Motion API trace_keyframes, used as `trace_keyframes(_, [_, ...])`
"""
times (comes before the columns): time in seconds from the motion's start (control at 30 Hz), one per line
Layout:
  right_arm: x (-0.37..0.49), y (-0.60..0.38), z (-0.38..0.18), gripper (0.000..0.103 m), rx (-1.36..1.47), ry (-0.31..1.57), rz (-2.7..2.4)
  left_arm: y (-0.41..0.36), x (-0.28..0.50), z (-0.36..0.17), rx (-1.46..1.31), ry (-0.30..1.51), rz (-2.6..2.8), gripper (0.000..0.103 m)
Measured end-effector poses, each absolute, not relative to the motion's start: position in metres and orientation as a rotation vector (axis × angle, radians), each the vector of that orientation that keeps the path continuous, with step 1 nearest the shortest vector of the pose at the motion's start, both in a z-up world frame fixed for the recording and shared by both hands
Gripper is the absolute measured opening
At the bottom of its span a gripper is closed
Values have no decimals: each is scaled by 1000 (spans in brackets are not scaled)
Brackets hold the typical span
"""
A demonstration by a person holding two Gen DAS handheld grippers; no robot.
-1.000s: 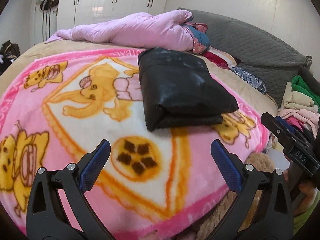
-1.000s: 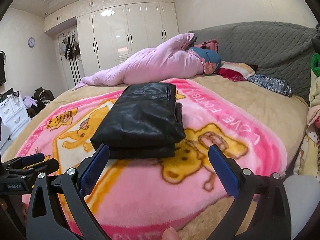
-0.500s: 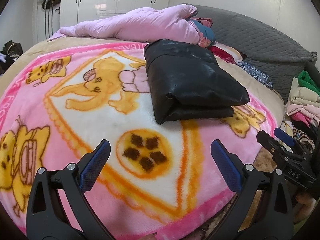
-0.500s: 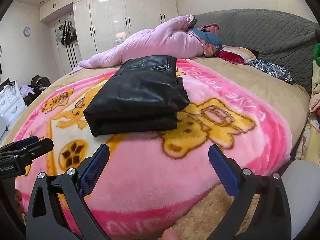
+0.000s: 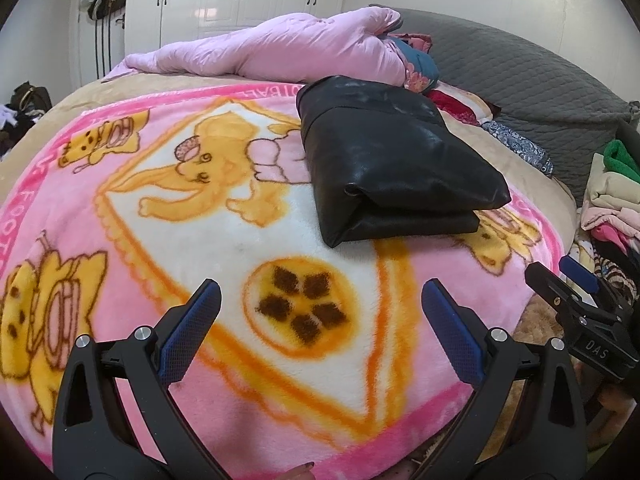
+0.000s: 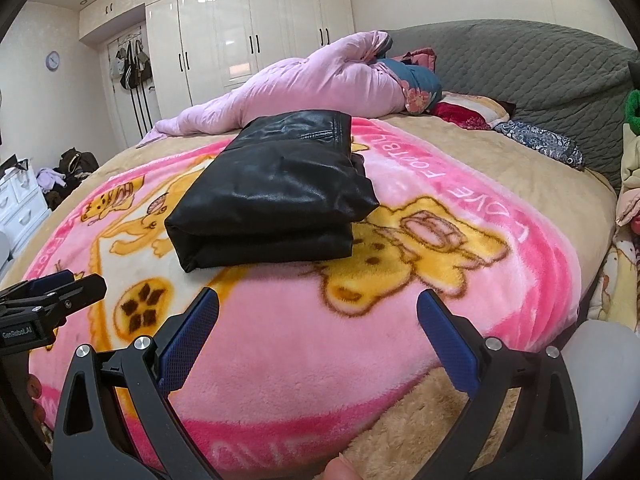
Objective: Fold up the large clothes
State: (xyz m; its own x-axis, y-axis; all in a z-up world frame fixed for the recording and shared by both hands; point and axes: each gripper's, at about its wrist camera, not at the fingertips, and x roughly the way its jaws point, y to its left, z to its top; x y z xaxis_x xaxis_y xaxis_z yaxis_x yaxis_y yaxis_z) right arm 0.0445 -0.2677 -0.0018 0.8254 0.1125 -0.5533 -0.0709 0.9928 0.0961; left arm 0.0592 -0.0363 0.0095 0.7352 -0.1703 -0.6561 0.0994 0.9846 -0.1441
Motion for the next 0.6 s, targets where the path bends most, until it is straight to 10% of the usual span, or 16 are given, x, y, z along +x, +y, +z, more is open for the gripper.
trace_keyframes(0.6, [41, -266, -2, 99, 69, 599, 97, -36, 58, 12, -95, 721, -146, 94])
